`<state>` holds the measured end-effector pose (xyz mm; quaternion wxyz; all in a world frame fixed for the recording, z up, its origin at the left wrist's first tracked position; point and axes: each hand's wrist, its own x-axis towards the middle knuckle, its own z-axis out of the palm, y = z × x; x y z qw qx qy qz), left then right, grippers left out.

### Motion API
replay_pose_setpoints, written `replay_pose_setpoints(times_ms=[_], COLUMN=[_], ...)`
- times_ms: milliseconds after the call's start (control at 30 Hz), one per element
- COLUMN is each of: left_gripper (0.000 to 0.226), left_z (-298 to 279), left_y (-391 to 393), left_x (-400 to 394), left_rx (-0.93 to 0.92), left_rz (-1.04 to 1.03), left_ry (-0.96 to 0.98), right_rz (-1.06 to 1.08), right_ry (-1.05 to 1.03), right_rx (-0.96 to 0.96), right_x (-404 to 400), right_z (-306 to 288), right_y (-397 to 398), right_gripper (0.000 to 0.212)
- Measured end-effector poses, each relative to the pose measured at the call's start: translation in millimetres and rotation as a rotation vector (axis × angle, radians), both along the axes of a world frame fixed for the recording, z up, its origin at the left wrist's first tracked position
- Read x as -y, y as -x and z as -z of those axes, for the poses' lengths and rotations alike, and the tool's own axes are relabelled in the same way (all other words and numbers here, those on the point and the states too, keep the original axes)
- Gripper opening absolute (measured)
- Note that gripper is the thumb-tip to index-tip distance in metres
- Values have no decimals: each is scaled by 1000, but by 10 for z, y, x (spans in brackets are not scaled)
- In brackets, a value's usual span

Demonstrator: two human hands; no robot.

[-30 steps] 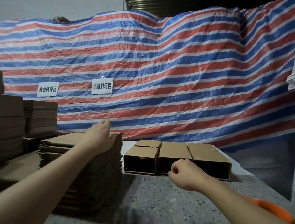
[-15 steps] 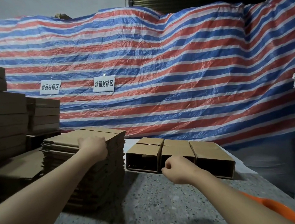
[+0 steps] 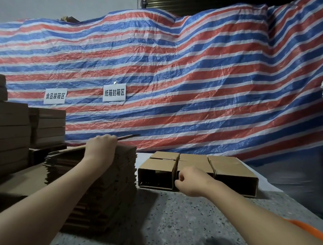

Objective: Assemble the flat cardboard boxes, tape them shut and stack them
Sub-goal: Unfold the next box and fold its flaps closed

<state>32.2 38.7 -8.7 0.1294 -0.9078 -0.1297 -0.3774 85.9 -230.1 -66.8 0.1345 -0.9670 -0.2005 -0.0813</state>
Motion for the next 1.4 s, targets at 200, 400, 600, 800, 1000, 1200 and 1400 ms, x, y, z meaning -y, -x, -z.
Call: replay_pose_setpoints(times_ms=[200, 400, 600, 800, 1000, 1200, 1400], left_gripper=[15, 23, 22, 12, 36, 26, 25], left_z=[-405, -713, -786, -570, 152, 725, 857], left_y=[247, 495, 436, 44, -341, -470, -594], left_x=[282, 645, 870, 934, 1180, 1353, 1377], left_rx=[118, 303, 300, 220, 172, 149, 176], left_rz=[186, 575, 885, 920, 830, 870, 874], left_ry=[-136, -48, 75, 495, 1256, 1474, 1480], right_rz=[3, -15, 33, 102, 329, 388, 334], right_ry=[-475, -1097, -1174, -1272, -1321, -1257, -1212], right_rx=[-48, -8, 52, 95, -6, -117, -133], right_x=[-48, 227, 693, 989, 1017, 1184, 1251], right_z=[-412, -1107, -1267, -1084, -602, -61, 50], right_y=[-147, -295, -330, -143, -87, -33, -124], right_gripper=[73, 81, 67, 40, 29, 41, 41])
